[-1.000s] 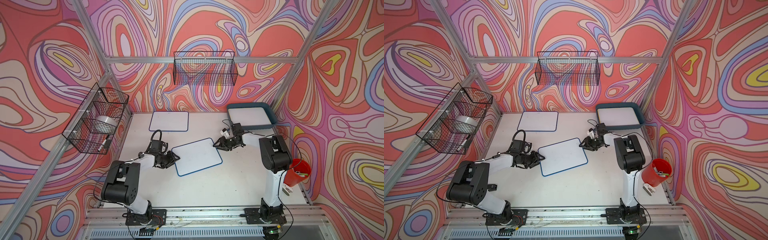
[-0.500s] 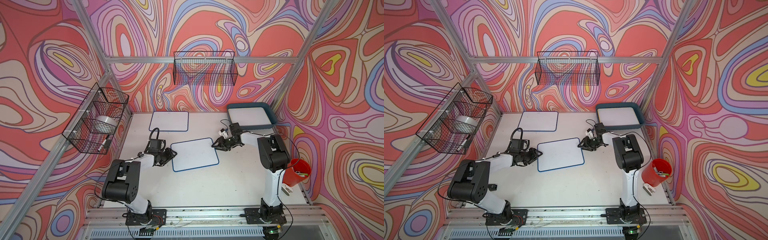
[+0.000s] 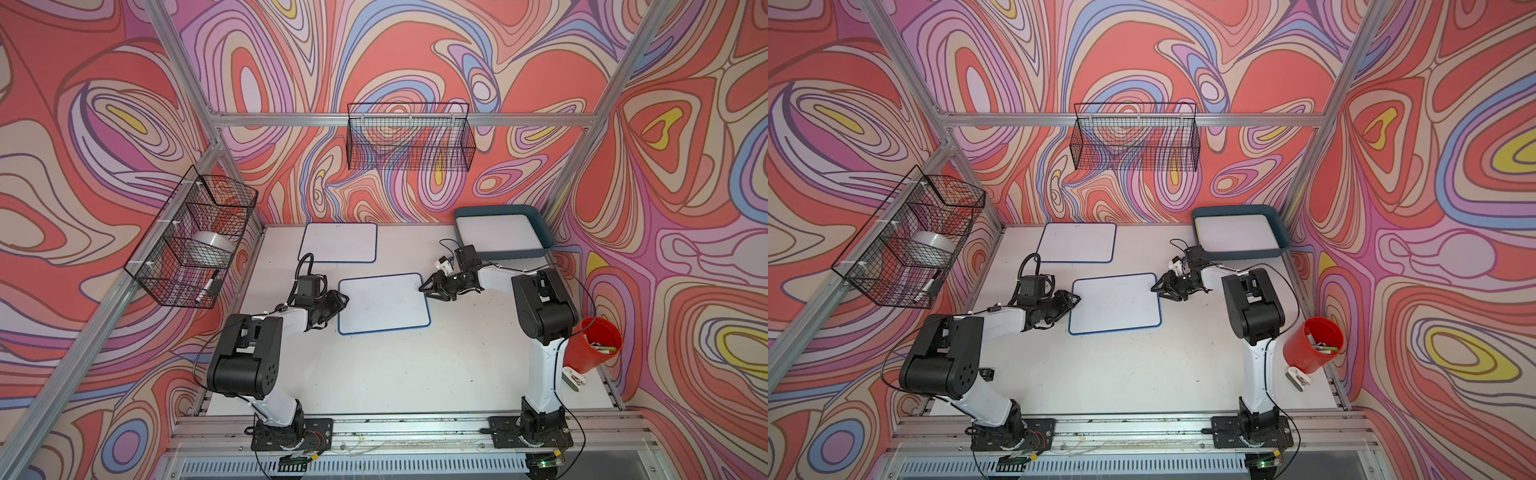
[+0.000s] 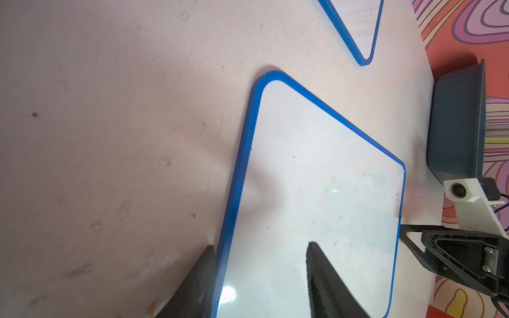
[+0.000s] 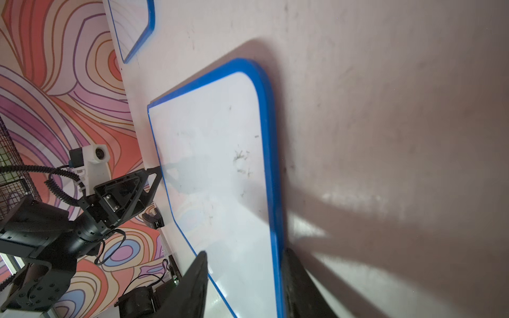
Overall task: Put the whiteboard into the storage box
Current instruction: Pick up the whiteboard at the center of the board.
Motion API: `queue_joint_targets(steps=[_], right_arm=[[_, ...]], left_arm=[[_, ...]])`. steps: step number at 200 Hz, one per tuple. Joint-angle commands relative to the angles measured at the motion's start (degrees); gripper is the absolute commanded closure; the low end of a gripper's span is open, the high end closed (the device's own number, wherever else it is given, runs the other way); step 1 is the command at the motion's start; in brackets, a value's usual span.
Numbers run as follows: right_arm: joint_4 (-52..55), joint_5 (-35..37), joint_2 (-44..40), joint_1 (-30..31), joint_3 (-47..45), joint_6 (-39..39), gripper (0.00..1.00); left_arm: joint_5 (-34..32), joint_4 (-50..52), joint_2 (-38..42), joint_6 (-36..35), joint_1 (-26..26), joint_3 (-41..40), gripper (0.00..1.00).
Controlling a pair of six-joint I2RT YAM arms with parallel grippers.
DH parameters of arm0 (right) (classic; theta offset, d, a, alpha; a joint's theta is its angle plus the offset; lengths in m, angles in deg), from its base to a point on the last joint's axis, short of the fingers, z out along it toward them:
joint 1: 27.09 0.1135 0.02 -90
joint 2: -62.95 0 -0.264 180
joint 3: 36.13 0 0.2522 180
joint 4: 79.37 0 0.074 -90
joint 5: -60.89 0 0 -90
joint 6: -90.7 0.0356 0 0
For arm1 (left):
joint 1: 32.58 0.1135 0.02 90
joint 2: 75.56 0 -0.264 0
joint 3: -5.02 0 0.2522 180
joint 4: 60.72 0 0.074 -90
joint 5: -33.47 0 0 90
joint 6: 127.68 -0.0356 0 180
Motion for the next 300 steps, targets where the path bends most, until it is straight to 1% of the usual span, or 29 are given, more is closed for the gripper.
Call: queue_joint_targets(steps=[1,38,76,90,128,150,180,209,300], right_arm=[[-5.39,-18.04,1.02,8.79,0.60,1.89,0.55],[-11.46,-17.52,2.52,8.78,-0.79,7.14,0.55],[-10.57,-15.84,3.97,8.77,-0.61,6.80,0.55],[-10.83,-15.56,4.80,8.72,-0.50,6.79,0.55],[-12.54,-15.65,6.10,8.79,-0.01,8.57,0.55],[-12.43,-15.34,6.18,8.79,0.09,8.80,0.55],[-14.39,-15.64,7.39,8.79,-0.01,10.67,0.55],[-16.77,-16.35,7.81,8.78,-0.63,12.76,0.55],[-17.70,-16.28,7.80,9.13,-0.93,13.37,0.55]], left_arm=[[15.42,4.05,-2.99,3.27,-4.22,-2.54,0.51],[19.39,0.65,-2.73,6.22,-4.22,-2.16,0.51],[22.39,-1.06,-1.44,7.99,-4.22,-0.85,0.50],[24.11,-0.70,-1.08,7.07,-4.22,0.11,0.51],[26.12,4.76,1.57,1.95,-4.30,2.84,0.50],[27.67,4.85,2.88,1.58,-4.30,3.91,0.50],[28.36,3.76,3.99,2.34,-4.30,5.04,0.50],[29.57,1.07,4.61,4.57,-4.28,5.56,0.50],[27.81,2.80,8.60,5.20,-4.08,10.42,0.50]])
